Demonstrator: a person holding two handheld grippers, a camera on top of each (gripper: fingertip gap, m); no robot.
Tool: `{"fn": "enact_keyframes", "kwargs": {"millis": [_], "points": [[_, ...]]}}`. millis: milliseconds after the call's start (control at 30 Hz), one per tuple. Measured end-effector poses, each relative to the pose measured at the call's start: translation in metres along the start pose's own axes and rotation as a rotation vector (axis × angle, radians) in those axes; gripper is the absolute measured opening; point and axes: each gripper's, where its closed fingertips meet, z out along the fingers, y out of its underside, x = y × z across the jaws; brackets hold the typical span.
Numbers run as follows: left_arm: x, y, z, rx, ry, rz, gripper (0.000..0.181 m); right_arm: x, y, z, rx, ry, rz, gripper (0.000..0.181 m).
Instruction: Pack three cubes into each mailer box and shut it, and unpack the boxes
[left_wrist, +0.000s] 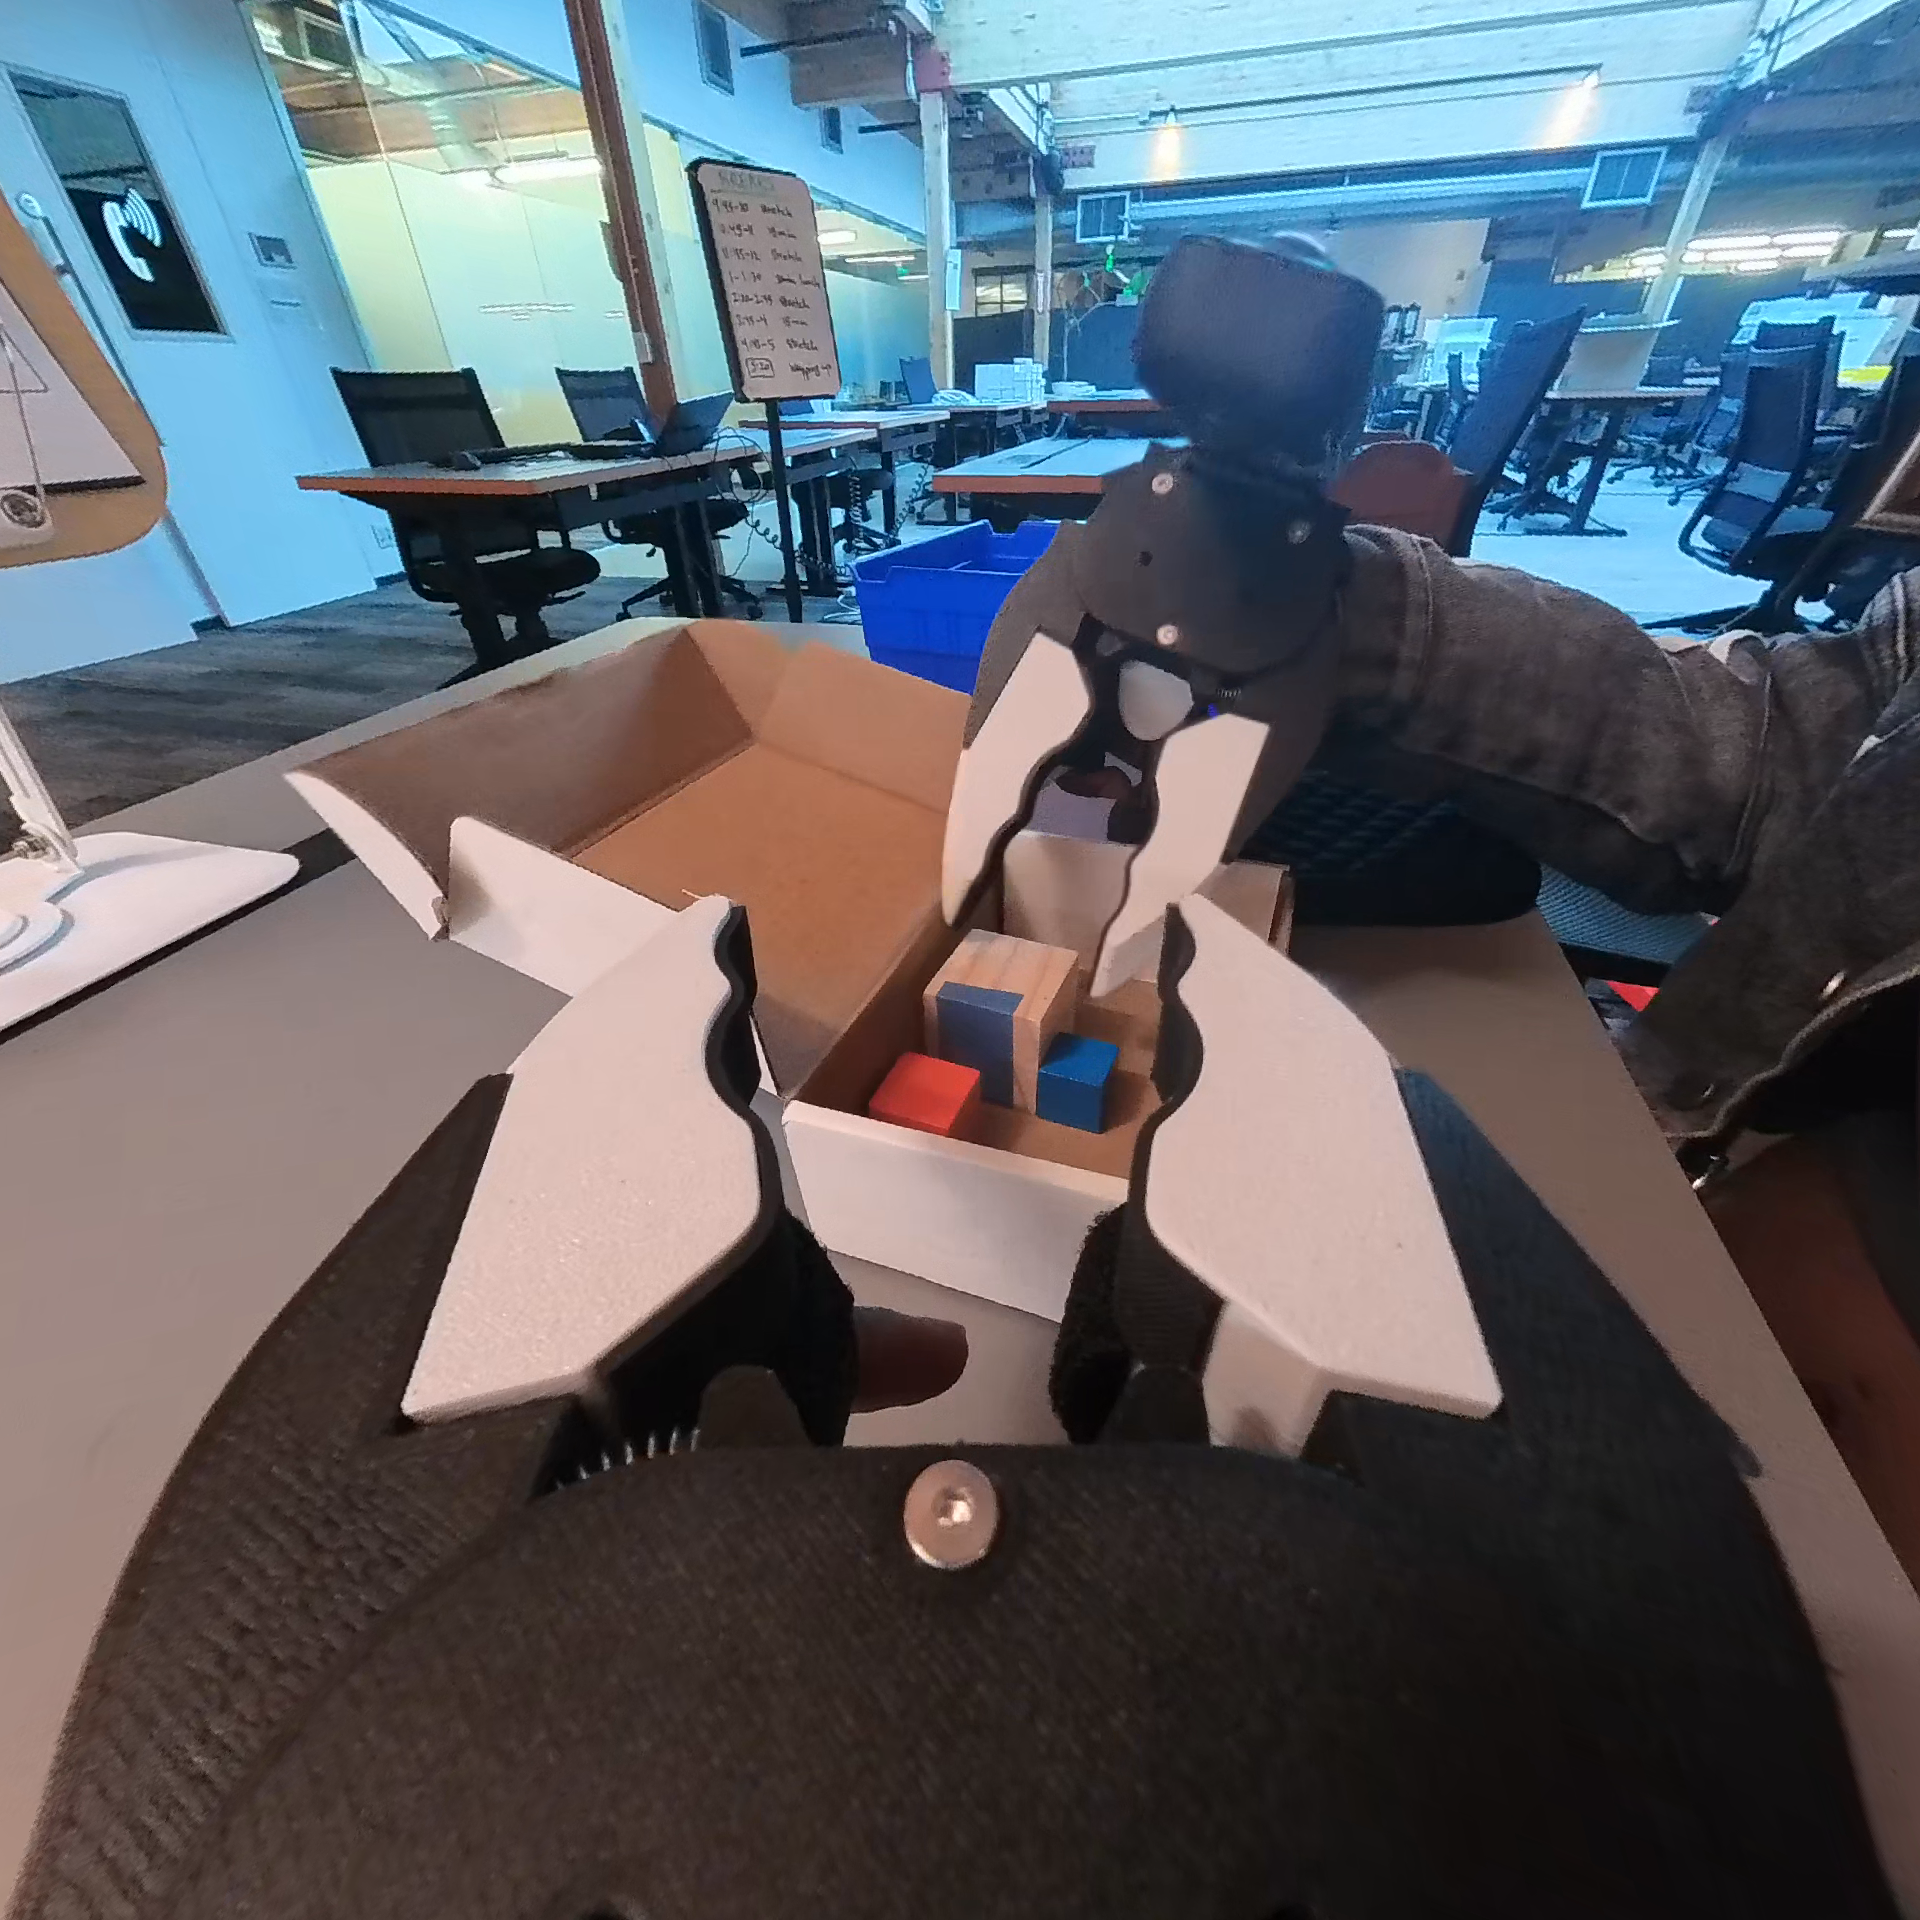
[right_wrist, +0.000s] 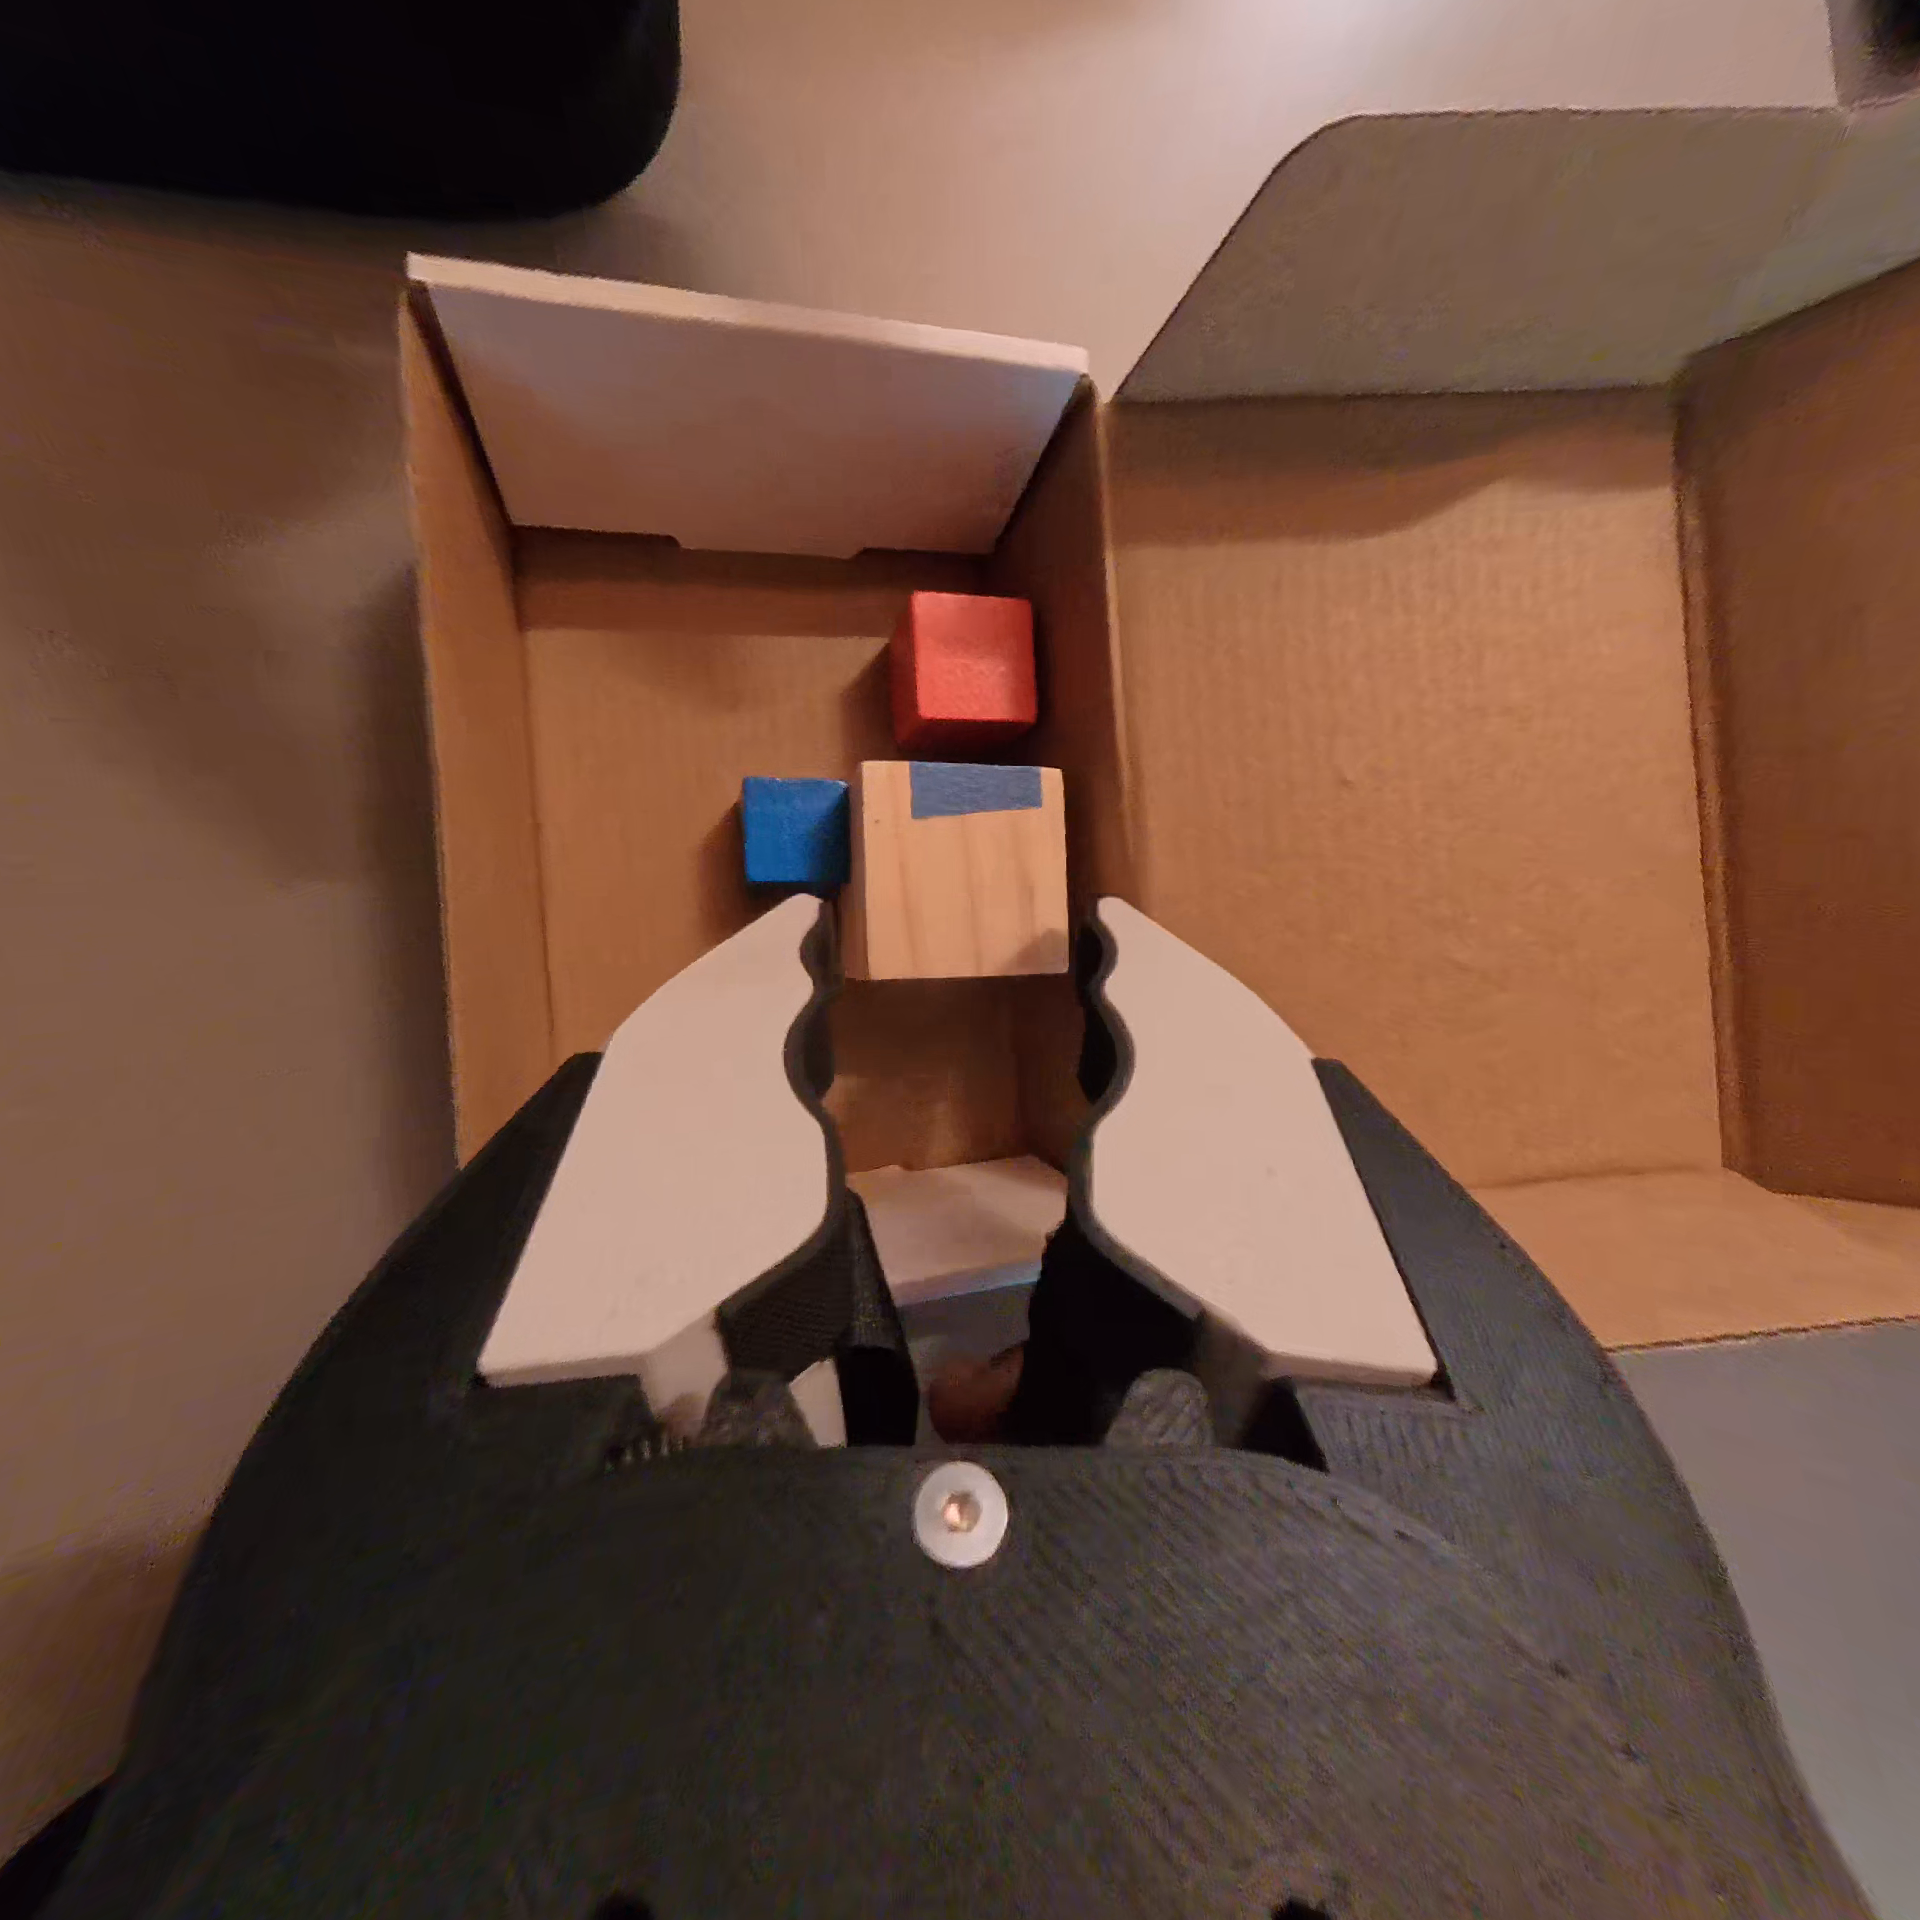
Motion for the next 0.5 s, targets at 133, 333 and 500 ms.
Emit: {"fn": "enact_keyframes", "kwargs": {"millis": [133,333,500], "points": [[0.0006,0.0008,0.0004,-0.005,0.002,0.004,0.075,-0.0025,0.0052,0.0056,-0.045,0.004,-0.014,0.05],[0.0007,0.001,0.0006,-0.006,0.004,0.003,0.075,-0.0081,0.0025,0.0002,-0.017,-0.047,-0.013,0.042],[0.0014,0.0021,0.0011,-0.012,0.007,0.007,0.075,-0.0083,0.0022,0.0034,-0.036,-0.056,-0.011,0.052]]}}
